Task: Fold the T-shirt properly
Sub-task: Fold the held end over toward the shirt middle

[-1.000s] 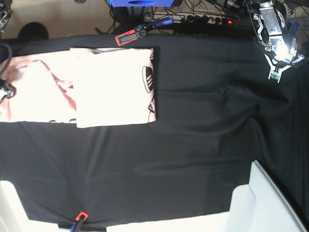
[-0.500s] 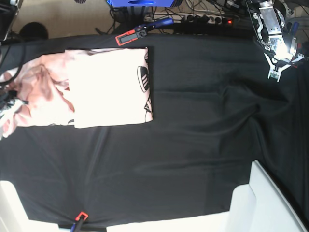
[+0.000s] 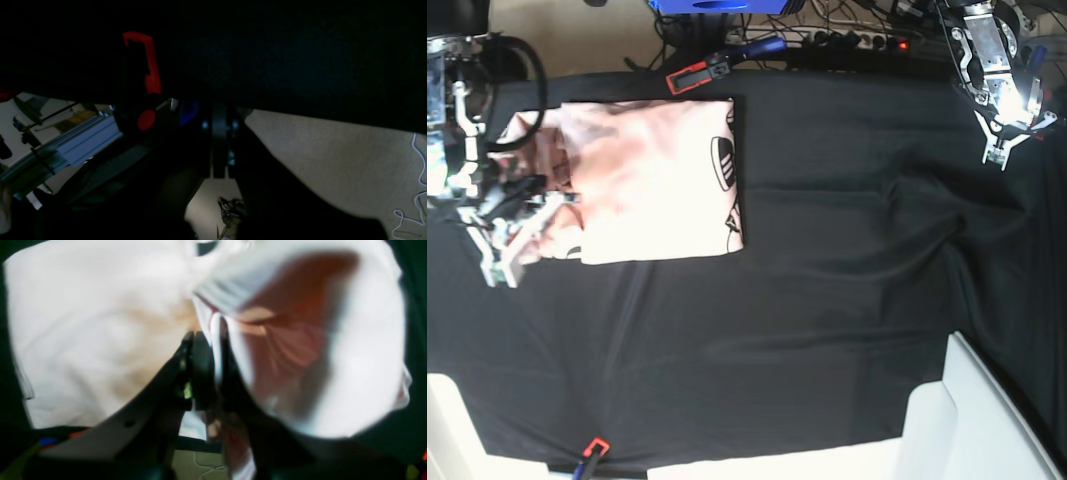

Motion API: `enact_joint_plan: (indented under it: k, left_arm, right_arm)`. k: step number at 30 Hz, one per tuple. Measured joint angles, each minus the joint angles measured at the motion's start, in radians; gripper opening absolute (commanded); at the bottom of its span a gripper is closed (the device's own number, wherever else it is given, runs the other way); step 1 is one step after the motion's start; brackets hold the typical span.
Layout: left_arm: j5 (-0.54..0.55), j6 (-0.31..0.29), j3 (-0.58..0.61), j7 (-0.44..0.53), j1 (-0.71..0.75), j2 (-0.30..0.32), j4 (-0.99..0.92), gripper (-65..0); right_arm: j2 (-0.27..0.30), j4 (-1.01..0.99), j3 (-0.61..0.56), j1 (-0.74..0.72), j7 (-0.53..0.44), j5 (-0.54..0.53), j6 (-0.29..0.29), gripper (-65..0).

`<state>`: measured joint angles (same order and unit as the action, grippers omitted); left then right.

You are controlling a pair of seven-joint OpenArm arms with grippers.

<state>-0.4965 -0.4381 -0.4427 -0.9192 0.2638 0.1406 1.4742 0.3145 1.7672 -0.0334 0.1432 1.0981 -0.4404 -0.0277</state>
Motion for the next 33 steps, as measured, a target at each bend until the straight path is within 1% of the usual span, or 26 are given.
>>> enact_joint_plan:
  k: [1,3,6,14,17,19,24,25,28,30,33]
  left_arm:
    - [0.000,0.000,0.000,0.000,0.000,0.000,0.000,-65.0]
    - [-0.001,0.000,0.000,0.000,0.000,0.001,0.000,-65.0]
    - [-0.001,0.000,0.000,0.000,0.000,0.000,-0.001,-65.0]
    - [0.000,0.000,0.000,0.000,0.000,0.000,-0.002,-65.0]
    - [0.000,0.000,0.000,0.000,0.000,0.001,-0.002,-65.0]
    - [0.000,0.000,0.000,0.000,0.000,0.000,-0.002,-65.0]
    - [0.000,0.000,0.000,0.000,0.001,0.000,-0.002,-65.0]
    - [-0.001,0.000,0.000,0.000,0.002,0.001,-0.002,-65.0]
    - [-0.001,0.000,0.000,0.000,0.003,0.000,-0.002,-65.0]
    - [0.000,0.000,0.000,0.000,0.002,0.001,-0.002,-65.0]
    - [-0.001,0.000,0.000,0.000,0.003,0.001,-0.002,-65.0]
  right_arm:
    - [0.001,0.003,-0.028,-0.002,0.002,0.001,-0.014,-64.9]
    - [0.000,0.004,-0.077,-0.003,0.017,-0.001,-0.066,-64.9]
    - [-0.030,0.005,-0.125,-0.004,0.021,0.002,-0.124,-64.9]
    - [-0.093,0.005,-0.234,-0.020,0.023,0.002,-0.131,-64.9]
    - [-0.117,0.005,-0.260,-0.039,0.022,0.002,-0.131,-64.9]
    - [-0.122,0.004,-0.277,-0.049,0.021,0.002,-0.131,-64.9]
    - [-0.156,-0.007,-0.296,-0.063,0.018,0.003,-0.131,-64.9]
    - [-0.163,-0.020,-0.305,-0.064,0.018,0.006,-0.140,-64.9]
    - [-0.164,-0.041,-0.367,-0.063,0.015,0.005,-0.250,-64.9]
    - [-0.164,-0.041,-0.411,-0.068,0.016,0.006,-0.286,-64.9]
    - [-0.184,-0.041,-0.427,-0.080,0.014,0.003,-0.289,-64.9]
